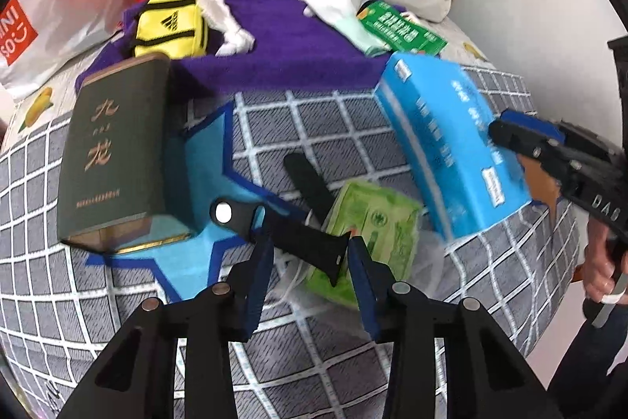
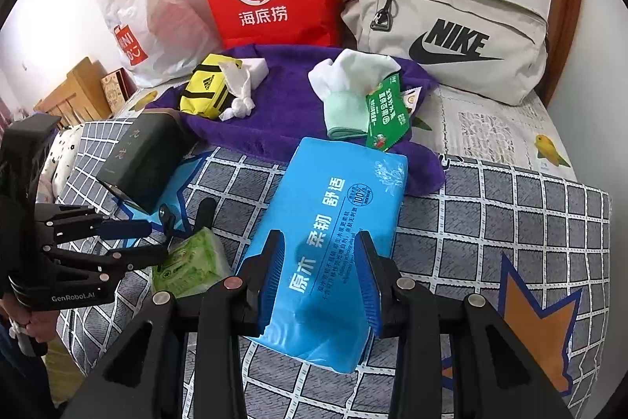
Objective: Organize soft objects
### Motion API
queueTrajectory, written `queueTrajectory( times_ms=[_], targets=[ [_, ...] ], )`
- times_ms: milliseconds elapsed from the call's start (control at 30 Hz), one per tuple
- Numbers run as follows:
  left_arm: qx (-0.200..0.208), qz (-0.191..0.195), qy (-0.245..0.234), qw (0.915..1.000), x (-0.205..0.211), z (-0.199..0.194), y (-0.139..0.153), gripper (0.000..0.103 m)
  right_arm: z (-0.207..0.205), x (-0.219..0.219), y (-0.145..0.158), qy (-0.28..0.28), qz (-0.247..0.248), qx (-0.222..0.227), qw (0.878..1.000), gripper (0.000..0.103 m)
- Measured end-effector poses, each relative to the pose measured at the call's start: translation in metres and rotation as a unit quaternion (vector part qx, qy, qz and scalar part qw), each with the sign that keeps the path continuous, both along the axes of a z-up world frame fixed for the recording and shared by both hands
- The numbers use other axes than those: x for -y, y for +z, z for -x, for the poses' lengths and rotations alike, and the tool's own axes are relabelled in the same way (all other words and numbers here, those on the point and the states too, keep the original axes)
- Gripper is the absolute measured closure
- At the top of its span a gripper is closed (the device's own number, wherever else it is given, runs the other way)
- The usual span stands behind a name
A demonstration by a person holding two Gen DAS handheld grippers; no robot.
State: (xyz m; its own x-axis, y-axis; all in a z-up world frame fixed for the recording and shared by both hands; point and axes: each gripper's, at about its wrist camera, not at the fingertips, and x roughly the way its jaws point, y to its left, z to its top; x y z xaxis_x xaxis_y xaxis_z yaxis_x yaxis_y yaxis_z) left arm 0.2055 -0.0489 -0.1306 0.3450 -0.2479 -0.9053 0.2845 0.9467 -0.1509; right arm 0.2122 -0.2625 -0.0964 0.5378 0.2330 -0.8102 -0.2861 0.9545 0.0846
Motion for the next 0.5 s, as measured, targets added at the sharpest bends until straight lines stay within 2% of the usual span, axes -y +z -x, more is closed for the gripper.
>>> queueTrajectory(
  times_ms=[167, 300, 500],
  targets=[
    [-0.019, -0.001, 0.009, 0.9998, -0.007, 0.004, -0.005, 0.065, -0.001, -0.004, -0.002, 0.006, 0.001, -0.004, 1.000, 0.066],
    [-0.032, 0.011, 0.029, 0.9990, -0.014, 0.000, -0.004, 0.054, 0.000, -0.004, -0.003, 0.009, 0.000, -0.004, 1.000, 0.066],
    [-0.043, 0.027, 0.056, 0.9971, -0.013, -0.014, -0.004, 0.054, -0.001, 0.000, -0.004, 0.008, 0.000, -0.006, 1.000, 0.066]
  ],
)
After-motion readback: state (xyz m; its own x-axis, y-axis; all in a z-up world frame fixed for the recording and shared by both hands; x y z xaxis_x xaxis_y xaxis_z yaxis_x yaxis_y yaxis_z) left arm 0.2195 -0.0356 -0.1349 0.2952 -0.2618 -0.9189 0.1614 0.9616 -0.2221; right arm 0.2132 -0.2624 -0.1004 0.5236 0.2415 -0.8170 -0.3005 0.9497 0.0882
